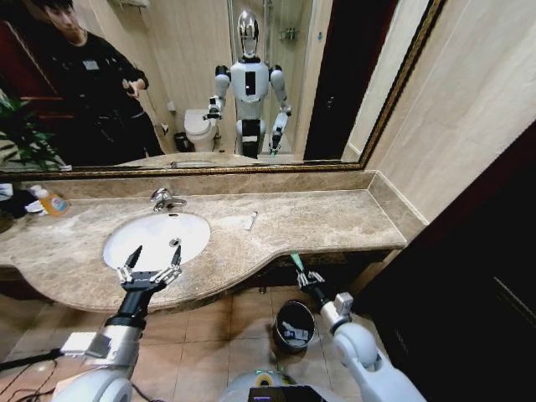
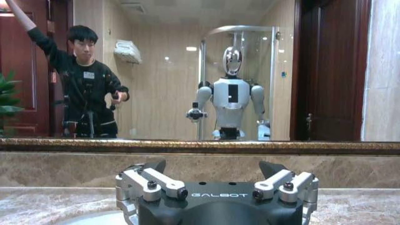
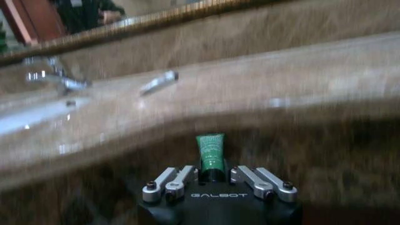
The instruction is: Pick up the trash from the sink and place it in the trash bin.
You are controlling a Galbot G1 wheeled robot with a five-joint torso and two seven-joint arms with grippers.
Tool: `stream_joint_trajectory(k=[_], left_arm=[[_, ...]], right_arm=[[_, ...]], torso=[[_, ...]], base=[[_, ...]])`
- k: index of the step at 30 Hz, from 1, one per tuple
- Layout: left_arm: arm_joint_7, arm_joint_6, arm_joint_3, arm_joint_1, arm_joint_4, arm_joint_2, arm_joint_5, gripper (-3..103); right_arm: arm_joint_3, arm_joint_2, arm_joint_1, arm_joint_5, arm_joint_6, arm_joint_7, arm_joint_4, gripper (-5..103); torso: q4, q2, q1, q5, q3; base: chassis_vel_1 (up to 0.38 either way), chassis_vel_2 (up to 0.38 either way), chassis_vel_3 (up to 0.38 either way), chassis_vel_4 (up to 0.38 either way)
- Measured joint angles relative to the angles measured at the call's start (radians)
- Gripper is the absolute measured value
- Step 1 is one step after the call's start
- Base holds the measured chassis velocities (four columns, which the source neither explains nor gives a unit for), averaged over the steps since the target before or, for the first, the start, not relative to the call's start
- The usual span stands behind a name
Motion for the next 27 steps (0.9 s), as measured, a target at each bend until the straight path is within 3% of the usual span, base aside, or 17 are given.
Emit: stream_joint_trajectory(k=[9, 13, 27], left_arm=[[0.0, 0.0, 0.0, 0.0, 0.0, 0.0, 0.0, 100], [0.0, 0.0, 0.0, 0.0, 0.0, 0.0, 0.0, 100], [0.0, 0.0, 0.0, 0.0, 0.0, 0.0, 0.0, 100]], right_arm=[[-0.02, 0.054, 0.03, -0.043, 0.024, -0.026, -0.22, 21], [-0.027, 0.117, 0.081, -0.094, 0.075, -0.032, -0.406, 21], [-0.026, 0.228, 0.204, -0.166, 0.19, -0.027, -0.807, 21]], torso=[[0.0, 0.0, 0.0, -0.0001, 0.0], [0.0, 0.0, 0.0, -0.0001, 0.0], [0.0, 0.0, 0.0, -0.0004, 0.0]], base=[[0.0, 0.0, 0.0, 0.0], [0.0, 0.0, 0.0, 0.0], [0.0, 0.0, 0.0, 0.0]])
